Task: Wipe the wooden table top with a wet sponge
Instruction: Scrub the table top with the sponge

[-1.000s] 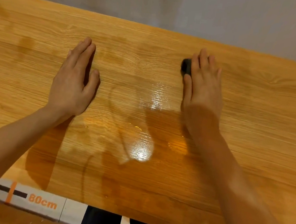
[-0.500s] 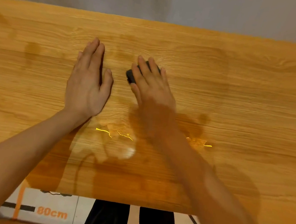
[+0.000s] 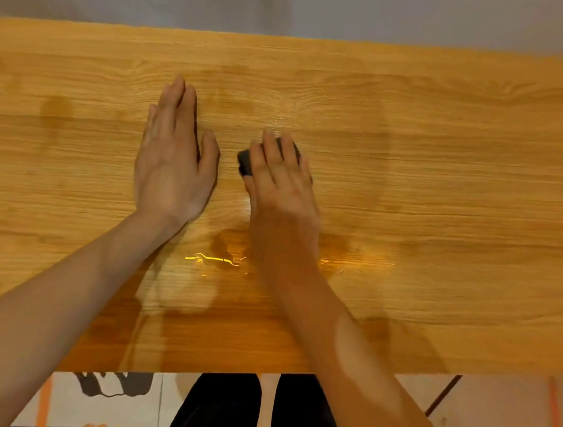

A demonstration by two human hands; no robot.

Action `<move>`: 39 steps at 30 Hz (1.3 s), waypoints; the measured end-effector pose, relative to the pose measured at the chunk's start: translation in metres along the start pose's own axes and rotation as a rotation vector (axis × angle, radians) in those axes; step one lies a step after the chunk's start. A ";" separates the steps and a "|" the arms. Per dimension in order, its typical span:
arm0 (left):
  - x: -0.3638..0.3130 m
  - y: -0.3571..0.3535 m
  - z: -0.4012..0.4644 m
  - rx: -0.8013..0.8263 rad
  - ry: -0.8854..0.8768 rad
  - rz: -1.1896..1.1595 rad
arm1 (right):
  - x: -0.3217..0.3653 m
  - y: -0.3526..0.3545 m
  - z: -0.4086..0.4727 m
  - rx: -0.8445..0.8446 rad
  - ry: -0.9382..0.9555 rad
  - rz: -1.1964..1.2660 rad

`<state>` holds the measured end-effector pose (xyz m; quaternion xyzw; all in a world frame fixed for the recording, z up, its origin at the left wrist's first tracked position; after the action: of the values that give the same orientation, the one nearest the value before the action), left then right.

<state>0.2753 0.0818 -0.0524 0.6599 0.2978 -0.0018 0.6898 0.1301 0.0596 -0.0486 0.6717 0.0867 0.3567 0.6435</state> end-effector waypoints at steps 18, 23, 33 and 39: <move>-0.008 -0.006 -0.105 0.160 -0.070 0.011 | 0.007 0.000 -0.026 0.122 0.046 0.021; -0.008 -0.010 -0.106 0.153 -0.058 0.034 | -0.101 0.052 -0.055 0.126 -0.039 0.025; -0.011 -0.006 -0.107 0.113 -0.077 0.048 | -0.010 0.018 -0.060 0.071 -0.155 -0.002; -0.011 -0.006 -0.109 0.095 -0.107 0.027 | -0.072 0.044 -0.075 0.256 -0.023 -0.069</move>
<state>0.2190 0.1761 -0.0482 0.6948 0.2511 -0.0417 0.6727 0.0182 0.0713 -0.0409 0.7491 0.1473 0.3123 0.5653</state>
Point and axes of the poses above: each hand's wrist, its own z-axis towards the middle knuckle, its own y-axis out of the back of the hand, x = y × z, the point moved 7 cm from there along z, towards the middle knuckle, and after that the axes turned 11 degrees about x, right-handed, at the moved point
